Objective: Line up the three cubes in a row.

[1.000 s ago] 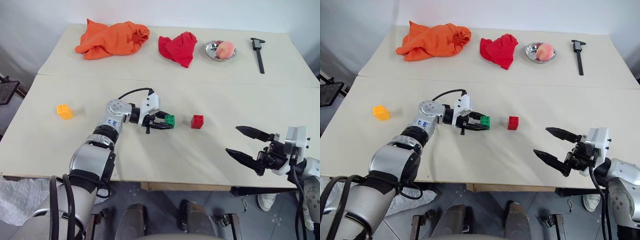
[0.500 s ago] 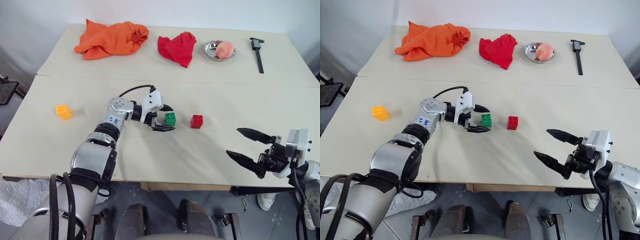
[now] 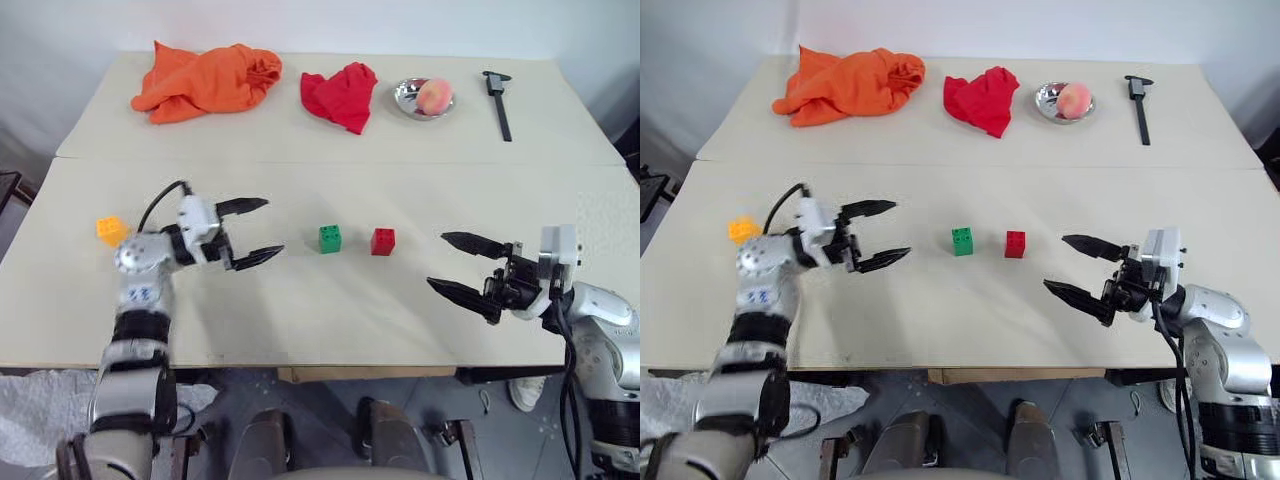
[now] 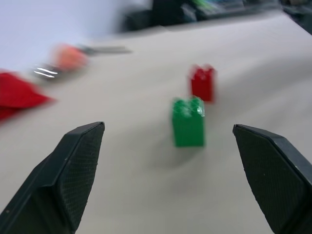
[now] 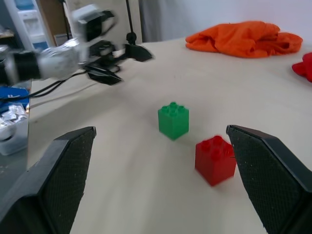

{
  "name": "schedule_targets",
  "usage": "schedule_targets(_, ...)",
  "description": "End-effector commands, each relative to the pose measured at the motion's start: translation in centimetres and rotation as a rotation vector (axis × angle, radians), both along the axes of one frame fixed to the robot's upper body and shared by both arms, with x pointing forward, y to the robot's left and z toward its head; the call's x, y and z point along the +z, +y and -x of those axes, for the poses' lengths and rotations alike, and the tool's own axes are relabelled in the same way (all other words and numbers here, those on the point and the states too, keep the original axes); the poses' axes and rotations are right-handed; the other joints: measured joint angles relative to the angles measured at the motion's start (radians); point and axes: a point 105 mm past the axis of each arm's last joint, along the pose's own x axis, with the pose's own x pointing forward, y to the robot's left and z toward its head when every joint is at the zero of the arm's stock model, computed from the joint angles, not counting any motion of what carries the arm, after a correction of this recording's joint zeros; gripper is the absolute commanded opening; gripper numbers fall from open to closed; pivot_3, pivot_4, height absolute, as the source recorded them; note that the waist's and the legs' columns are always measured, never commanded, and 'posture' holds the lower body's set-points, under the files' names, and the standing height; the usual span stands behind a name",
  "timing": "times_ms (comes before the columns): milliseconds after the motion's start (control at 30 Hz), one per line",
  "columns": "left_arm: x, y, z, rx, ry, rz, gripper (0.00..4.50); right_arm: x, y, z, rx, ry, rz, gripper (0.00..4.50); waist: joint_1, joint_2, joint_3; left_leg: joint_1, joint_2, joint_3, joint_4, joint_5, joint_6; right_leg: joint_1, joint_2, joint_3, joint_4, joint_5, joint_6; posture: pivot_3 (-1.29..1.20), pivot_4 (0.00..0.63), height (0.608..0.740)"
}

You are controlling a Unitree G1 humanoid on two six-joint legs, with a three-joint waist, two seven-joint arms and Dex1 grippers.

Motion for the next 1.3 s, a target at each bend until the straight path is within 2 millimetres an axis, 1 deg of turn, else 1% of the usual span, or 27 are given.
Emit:
schedule_targets(33,2.9,3.9,2.6,0.314,-0.108,0.165,4.49,0.4,1.0,-0.4,0.069,-0.039,0.008,4.50,0.005,0.000,0.000,0.000,0.000,0.000,0.000,0.000,0.000,0.000,0.000,0.000,0.000,0.000,0.000,0.00,0.150,0.740)
schedule_targets(133,1.6,7.7,5.3,0.576,-0.079,0.266,4.49,0.3,1.9,-0.7,0.126,-0.052,0.021,4.50,0.020,0.000,0.000,0.001,0.000,-0.001,0.001,0.000,0.000,0.002,-0.001,-0.001,0.000,0.000,0.000,0.00,0.150,0.740)
schedule_targets(200,0.0,10.8,8.1,0.774,-0.045,0.348,4.49,0.3,2.5,-1.0,0.158,-0.082,0.020,4.50,0.021,0.000,0.000,0.002,0.000,0.000,0.001,0.000,0.000,0.002,-0.001,0.000,0.000,0.000,0.000,0.00,0.150,0.740)
schedule_targets(233,-0.4,11.9,9.4,0.860,-0.043,0.379,4.49,0.3,2.7,-1.1,0.174,-0.080,0.020,4.50,0.021,-0.001,0.000,0.002,0.000,0.000,0.001,0.000,0.000,0.003,-0.001,0.000,0.000,0.000,0.000,0.00,0.150,0.740)
schedule_targets(267,-0.6,12.6,10.2,0.912,-0.042,0.398,4.49,0.2,2.8,-1.2,0.185,-0.077,0.020,4.50,0.018,-0.001,-0.001,0.001,0.000,0.000,0.001,0.000,0.000,0.002,-0.001,0.000,0.000,0.000,0.000,0.00,0.150,0.740)
schedule_targets(333,-1.8,14.2,12.5,1.034,-0.016,0.450,4.49,0.1,3.1,-1.2,0.205,-0.085,0.021,4.50,0.019,-0.002,-0.001,0.001,0.000,0.000,0.001,-0.001,0.001,0.002,-0.001,-0.001,0.000,0.000,-0.001,0.00,0.150,0.740)
schedule_targets(400,-3.1,15.2,14.8,1.154,0.014,0.481,4.49,0.0,3.3,-1.3,0.218,-0.081,0.017,4.50,0.019,-0.002,-0.001,0.001,0.000,0.000,0.001,-0.001,0.001,0.002,-0.001,-0.001,-0.001,0.000,-0.001,0.00,0.150,0.740)
schedule_targets(433,-3.5,15.4,15.6,1.199,0.019,0.495,4.49,-0.1,3.3,-1.4,0.225,-0.078,0.019,4.50,0.017,-0.002,-0.001,0.001,0.000,0.000,0.001,-0.001,0.000,0.002,-0.001,0.000,-0.001,0.000,-0.001,0.00,0.150,0.740)
schedule_targets(500,-3.8,14.9,16.2,1.242,0.032,0.503,4.49,-0.2,3.4,-1.4,0.234,-0.072,0.020,4.50,0.020,-0.002,-0.001,0.002,0.000,0.001,0.001,-0.002,0.001,0.002,-0.001,0.000,-0.001,0.000,-0.001,0.00,0.150,0.740)
schedule_targets(567,-4.0,14.6,16.4,1.271,0.043,0.519,4.49,-0.2,3.5,-1.5,0.240,-0.068,0.020,4.50,0.021,-0.003,-0.002,0.001,0.000,0.000,0.001,-0.002,0.001,0.002,-0.001,0.000,-0.001,0.001,-0.001,0.00,0.150,0.740)
schedule_targets(633,-4.6,14.2,15.9,1.271,0.092,0.493,4.49,-0.2,3.6,-1.6,0.241,-0.063,0.019,4.50,0.020,-0.003,-0.002,0.001,0.000,0.000,0.001,-0.002,0.001,0.002,-0.001,0.000,-0.001,0.001,-0.001,0.00,0.150,0.740)
schedule_targets(733,-4.5,14.0,13.7,1.230,0.166,0.527,4.49,-0.5,3.8,-1.6,0.248,-0.051,0.023,4.50,0.017,-0.002,-0.002,0.001,0.000,0.001,0.001,-0.002,0.001,0.001,-0.001,0.000,-0.001,0.000,-0.001,0.00,0.150,0.740)
schedule_targets(767,-3.9,14.1,12.3,1.225,0.187,0.577,4.49,-0.6,3.9,-1.6,0.252,-0.049,0.026,4.50,0.018,-0.002,-0.002,0.001,0.000,0.001,0.001,-0.002,0.001,0.001,-0.001,0.000,0.000,0.000,-0.001,0.00,0.150,0.740)
schedule_targets(800,-3.7,14.6,10.9,1.249,0.222,0.599,4.49,-0.7,4.0,-1.5,0.261,-0.033,0.031,4.50,0.021,-0.002,-0.002,0.001,0.000,0.001,0.001,-0.002,0.001,0.001,-0.001,0.000,0.000,0.000,-0.001,0.00,0.150,0.740)
schedule_targets(867,-3.3,15.3,9.1,1.283,0.258,0.620,4.49,-0.9,4.1,-1.4,0.267,-0.019,0.041,4.50,0.021,-0.003,-0.003,0.001,0.000,0.000,0.002,-0.002,0.001,0.001,-0.001,0.000,0.001,0.001,-0.002,0.00,0.150,0.740)
schedule_targets(967,-2.4,15.7,6.8,1.291,0.270,0.620,4.49,-1.0,4.1,-1.4,0.258,-0.010,0.043,4.50,0.017,-0.003,-0.003,0.001,0.000,0.000,0.002,-0.002,0.001,0.001,-0.001,0.000,0.001,0.001,-0.002,0.00,0.150,0.740)
schedule_targets(1033,-2.0,15.8,5.8,1.279,0.270,0.623,4.49,-1.0,4.0,-1.4,0.255,-0.012,0.045,4.50,0.013,-0.003,-0.003,0.001,0.000,0.001,0.001,-0.002,0.001,0.001,-0.001,0.000,0.000,0.001,-0.002,0.00,0.150,0.740)
schedule_targets(1100,-2.3,15.3,3.6,1.252,0.296,0.532,4.49,-1.2,4.1,-1.3,0.247,-0.017,0.043,4.50,0.015,-0.003,-0.003,0.001,0.000,0.002,0.000,-0.002,0.000,0.000,-0.001,0.000,0.000,0.001,-0.002,0.00,0.150,0.740)
schedule_targets(1167,-2.4,15.5,1.9,1.264,0.313,0.526,4.49,-1.1,4.1,-1.3,0.233,-0.037,0.032,4.50,0.020,-0.003,-0.003,0.001,0.000,0.002,0.000,-0.002,0.000,0.000,0.001,-0.001,0.000,0.001,-0.002,0.00,0.150,0.740)
schedule_targets(1233,-2.7,15.8,1.1,1.293,0.310,0.493,4.49,-1.0,4.1,-1.3,0.217,-0.054,0.014,4.50,0.019,-0.003,-0.003,0.001,0.000,0.002,0.001,-0.002,0.000,0.001,0.001,0.000,0.000,0.001,-0.002,0.00,0.150,0.740)
schedule_targets(1300,-2.7,15.5,0.3,1.277,0.315,0.484,4.49,-0.8,4.2,-1.4,0.205,-0.067,-0.008,4.50,0.018,-0.003,-0.003,0.001,0.000,0.002,0.000,-0.002,0.000,0.001,0.001,0.000,0.000,0.001,-0.002,0.00,0.150,0.740)
